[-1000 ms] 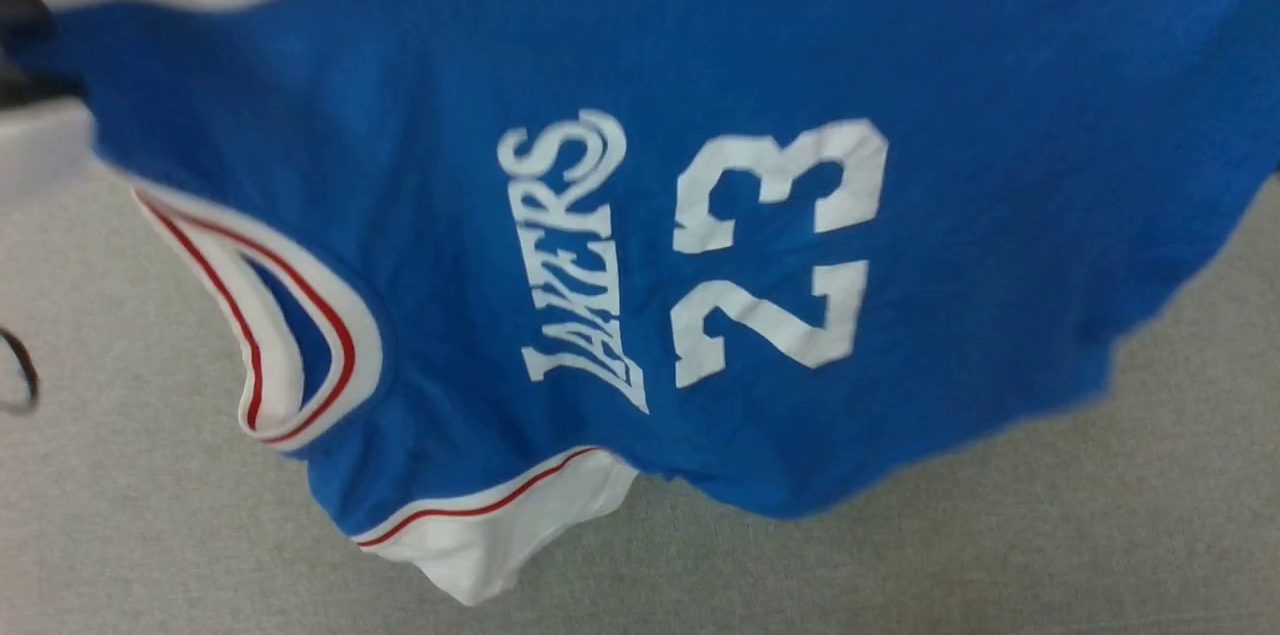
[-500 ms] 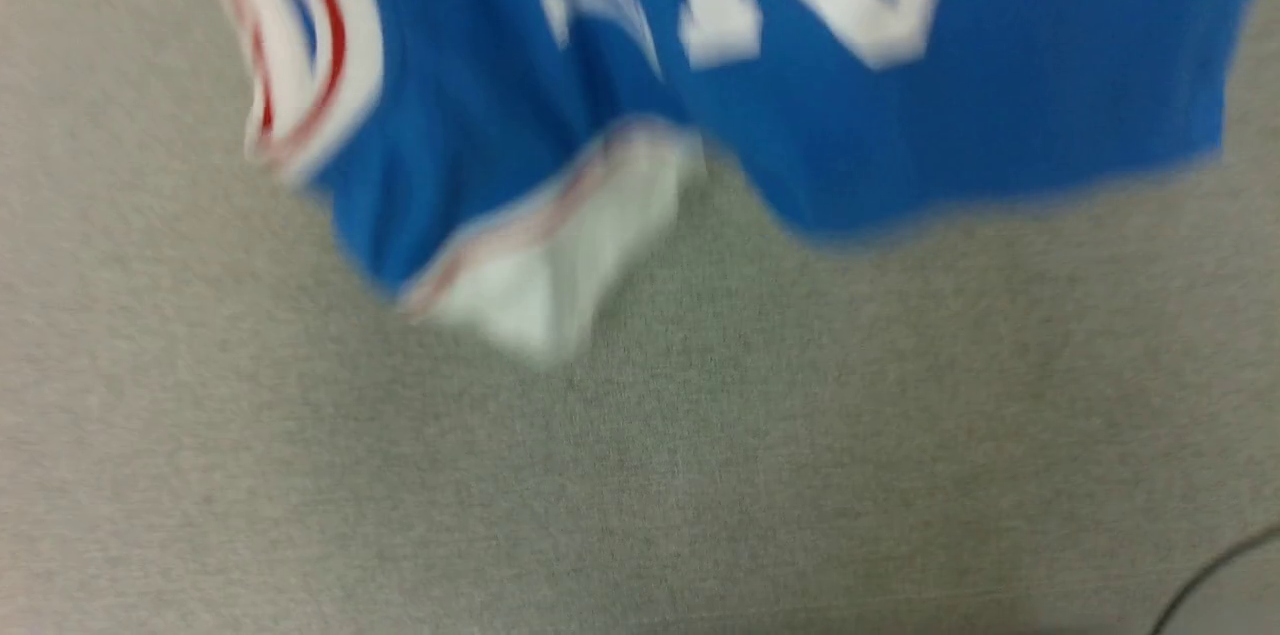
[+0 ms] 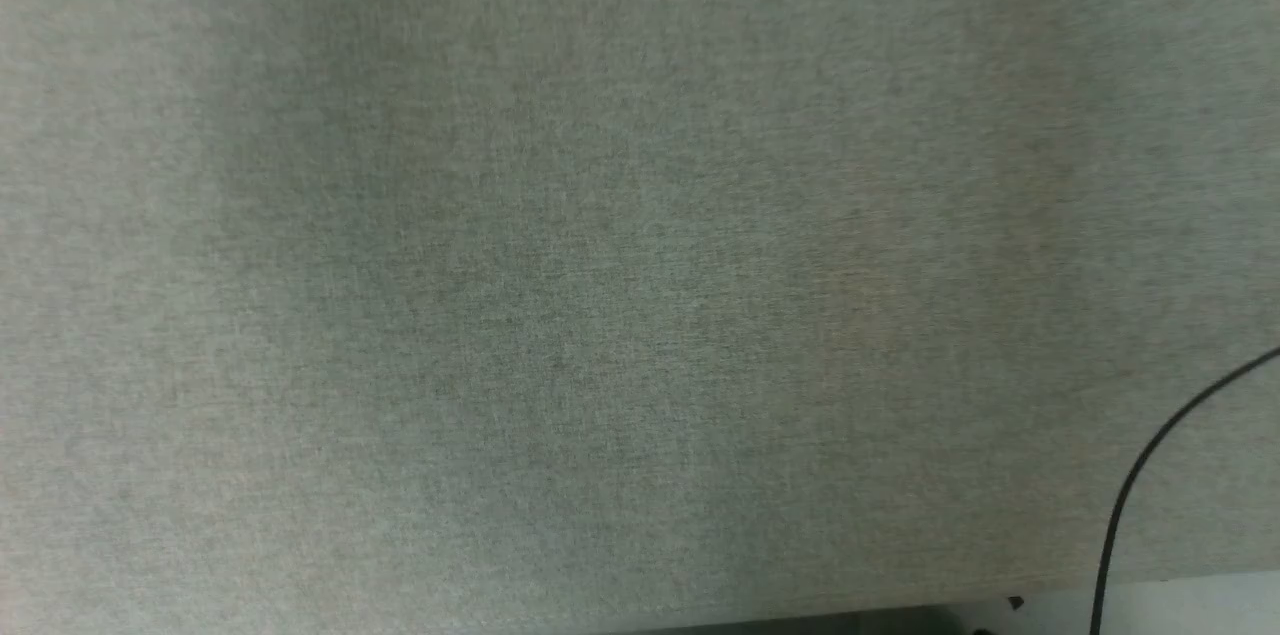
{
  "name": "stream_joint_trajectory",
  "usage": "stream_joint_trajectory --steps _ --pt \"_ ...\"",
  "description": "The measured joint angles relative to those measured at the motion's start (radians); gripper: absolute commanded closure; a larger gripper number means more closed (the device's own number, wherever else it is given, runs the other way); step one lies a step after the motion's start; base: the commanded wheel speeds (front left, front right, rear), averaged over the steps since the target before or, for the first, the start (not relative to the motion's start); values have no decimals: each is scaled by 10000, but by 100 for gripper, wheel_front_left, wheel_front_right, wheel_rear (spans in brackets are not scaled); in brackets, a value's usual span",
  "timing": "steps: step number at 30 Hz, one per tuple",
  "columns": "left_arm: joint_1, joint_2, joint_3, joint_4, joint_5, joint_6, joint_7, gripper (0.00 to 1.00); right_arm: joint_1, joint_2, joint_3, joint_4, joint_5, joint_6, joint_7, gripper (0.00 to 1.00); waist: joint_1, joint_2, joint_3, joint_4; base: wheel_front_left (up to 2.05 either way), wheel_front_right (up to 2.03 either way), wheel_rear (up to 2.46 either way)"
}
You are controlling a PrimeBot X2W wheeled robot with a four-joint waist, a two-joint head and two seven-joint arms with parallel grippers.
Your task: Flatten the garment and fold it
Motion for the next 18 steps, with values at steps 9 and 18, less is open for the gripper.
stream_joint_trajectory --steps 9,18 --pt "2593 -621 382 -267 261 -357 -12 100 838 608 771 1588 -102 0 -1848 100 0 0 582 541 0 0 0" --pt "8135 -1145 351 -853 19 -711 -12 100 4082 911 1829 2249 23 0 -2522 100 -3 0 -333 905 0 0 0"
